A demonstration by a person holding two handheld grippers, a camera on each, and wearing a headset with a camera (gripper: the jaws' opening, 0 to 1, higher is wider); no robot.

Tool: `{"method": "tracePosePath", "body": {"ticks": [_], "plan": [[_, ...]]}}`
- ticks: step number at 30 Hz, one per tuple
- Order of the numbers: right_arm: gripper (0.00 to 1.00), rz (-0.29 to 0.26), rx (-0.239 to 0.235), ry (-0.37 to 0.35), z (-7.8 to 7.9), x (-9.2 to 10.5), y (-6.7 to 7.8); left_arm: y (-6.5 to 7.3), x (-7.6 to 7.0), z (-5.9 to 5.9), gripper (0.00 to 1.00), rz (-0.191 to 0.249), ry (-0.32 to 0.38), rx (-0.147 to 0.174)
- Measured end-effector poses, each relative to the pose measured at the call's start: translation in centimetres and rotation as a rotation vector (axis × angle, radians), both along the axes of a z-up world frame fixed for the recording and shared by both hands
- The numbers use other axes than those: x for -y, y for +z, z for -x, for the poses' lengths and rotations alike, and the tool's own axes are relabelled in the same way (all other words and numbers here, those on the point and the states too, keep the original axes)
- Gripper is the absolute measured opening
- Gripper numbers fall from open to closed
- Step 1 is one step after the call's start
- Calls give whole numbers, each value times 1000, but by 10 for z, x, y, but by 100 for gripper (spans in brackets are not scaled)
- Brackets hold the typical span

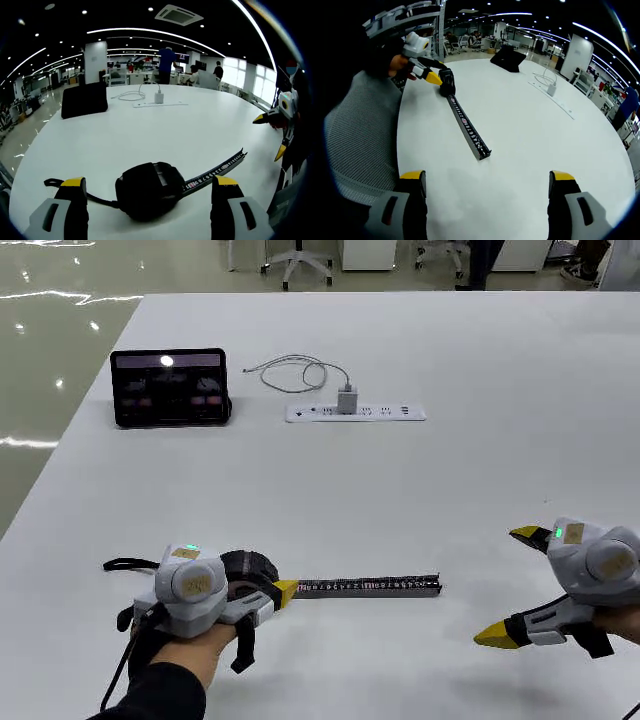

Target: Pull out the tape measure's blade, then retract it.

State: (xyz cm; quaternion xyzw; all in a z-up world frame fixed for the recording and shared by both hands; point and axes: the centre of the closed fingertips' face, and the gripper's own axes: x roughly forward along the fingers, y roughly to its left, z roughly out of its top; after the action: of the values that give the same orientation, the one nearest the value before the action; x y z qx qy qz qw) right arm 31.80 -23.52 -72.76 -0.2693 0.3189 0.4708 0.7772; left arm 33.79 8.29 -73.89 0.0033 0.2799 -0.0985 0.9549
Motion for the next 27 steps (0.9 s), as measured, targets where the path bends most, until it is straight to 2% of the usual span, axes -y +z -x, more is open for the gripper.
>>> {"method": "tracePosePath", "body": {"ticks": [1, 4, 5, 6, 8, 10, 11, 13, 15, 17, 21, 27], "plan": [[96, 0, 0, 9, -2, -2, 0, -2, 0, -1, 100, -2, 3, -1], [95, 20, -8, 44, -7, -9, -2, -2, 0, -5, 100, 5, 25, 23], [95, 23, -8, 63, -9, -13, -2, 1, 2, -10, 100, 26, 36, 58], [94, 32, -7, 79, -11, -15, -3, 1, 3, -10, 100, 19, 33, 66], [95, 57, -15, 118, -10, -23, -5, 2, 3, -11, 100, -27, 28, 92], [95, 75, -23, 152, -13, -27, -6, 3, 9, -10, 100, -14, 2, 104], [95, 86, -32, 168, -15, -29, -8, 4, 8, -10, 100, -24, -1, 116], [96, 104, -57, 193, -19, -32, -12, 2, 7, -10, 100, -33, 0, 105], [95, 113, -61, 210, -24, -35, -14, -1, 8, -8, 100, -16, 4, 90], [94, 125, -74, 229, -27, -38, -16, -5, 7, -7, 100, -21, -2, 75], [93, 150, -98, 249, -31, -41, -23, -4, 7, -8, 100, -20, -4, 89], [80, 173, -113, 297, -31, -45, -34, -5, 9, -8, 100, -26, -16, 105]]}}
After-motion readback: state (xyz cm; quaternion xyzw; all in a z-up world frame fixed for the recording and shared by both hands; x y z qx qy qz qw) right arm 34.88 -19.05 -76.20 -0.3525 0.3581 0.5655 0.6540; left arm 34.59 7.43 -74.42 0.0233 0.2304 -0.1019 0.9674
